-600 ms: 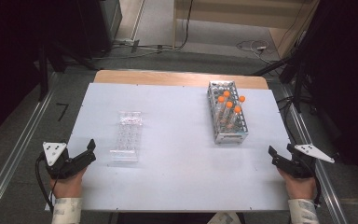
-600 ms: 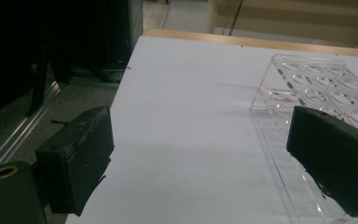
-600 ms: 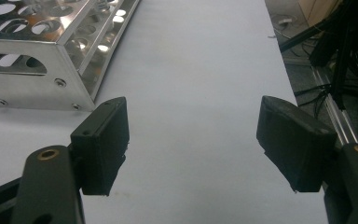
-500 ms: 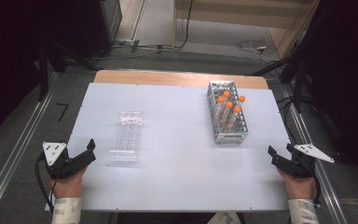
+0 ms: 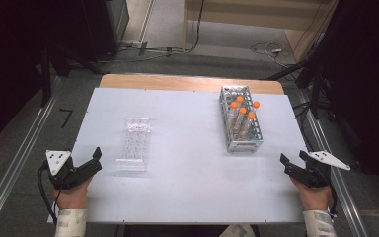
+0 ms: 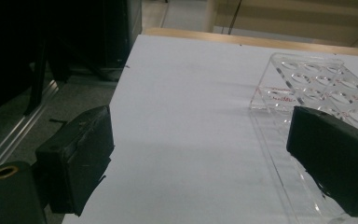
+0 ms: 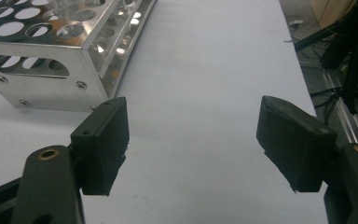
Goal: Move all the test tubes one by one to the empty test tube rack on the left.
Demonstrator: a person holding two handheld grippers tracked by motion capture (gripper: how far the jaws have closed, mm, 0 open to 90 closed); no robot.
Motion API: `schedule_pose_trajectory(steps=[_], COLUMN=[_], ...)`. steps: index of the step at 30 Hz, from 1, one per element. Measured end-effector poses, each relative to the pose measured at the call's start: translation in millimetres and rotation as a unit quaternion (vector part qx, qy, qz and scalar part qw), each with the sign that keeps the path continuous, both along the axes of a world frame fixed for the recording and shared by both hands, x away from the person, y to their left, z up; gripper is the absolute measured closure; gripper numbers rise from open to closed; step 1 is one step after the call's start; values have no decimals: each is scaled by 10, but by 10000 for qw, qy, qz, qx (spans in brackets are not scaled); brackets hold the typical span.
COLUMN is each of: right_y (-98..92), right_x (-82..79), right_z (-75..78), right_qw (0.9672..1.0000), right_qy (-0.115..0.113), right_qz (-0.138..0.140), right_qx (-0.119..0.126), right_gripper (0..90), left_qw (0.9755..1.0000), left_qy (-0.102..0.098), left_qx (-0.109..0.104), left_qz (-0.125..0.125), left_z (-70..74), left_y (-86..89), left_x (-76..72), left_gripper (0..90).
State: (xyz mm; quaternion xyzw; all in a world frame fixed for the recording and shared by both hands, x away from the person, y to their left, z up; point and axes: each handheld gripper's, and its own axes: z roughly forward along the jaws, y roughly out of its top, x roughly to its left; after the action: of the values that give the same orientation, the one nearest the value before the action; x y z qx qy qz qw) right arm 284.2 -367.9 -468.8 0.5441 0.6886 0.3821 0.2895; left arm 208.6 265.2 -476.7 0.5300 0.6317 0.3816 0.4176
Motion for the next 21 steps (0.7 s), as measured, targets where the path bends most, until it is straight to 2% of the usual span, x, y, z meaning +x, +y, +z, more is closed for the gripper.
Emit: schedule_pose_trajectory(steps=[21], right_y=[157], right_x=[137], right_z=[86], right_qw=[9993], right_qy=[-45], right_qz=[347], right_qx=[112], right_gripper=[250], left_qw=[10000], left_qy=[-36], left_qx=[43], left_qz=[-11], left_z=[10], left_y=[-10], left_x=[-31], left_gripper=[75])
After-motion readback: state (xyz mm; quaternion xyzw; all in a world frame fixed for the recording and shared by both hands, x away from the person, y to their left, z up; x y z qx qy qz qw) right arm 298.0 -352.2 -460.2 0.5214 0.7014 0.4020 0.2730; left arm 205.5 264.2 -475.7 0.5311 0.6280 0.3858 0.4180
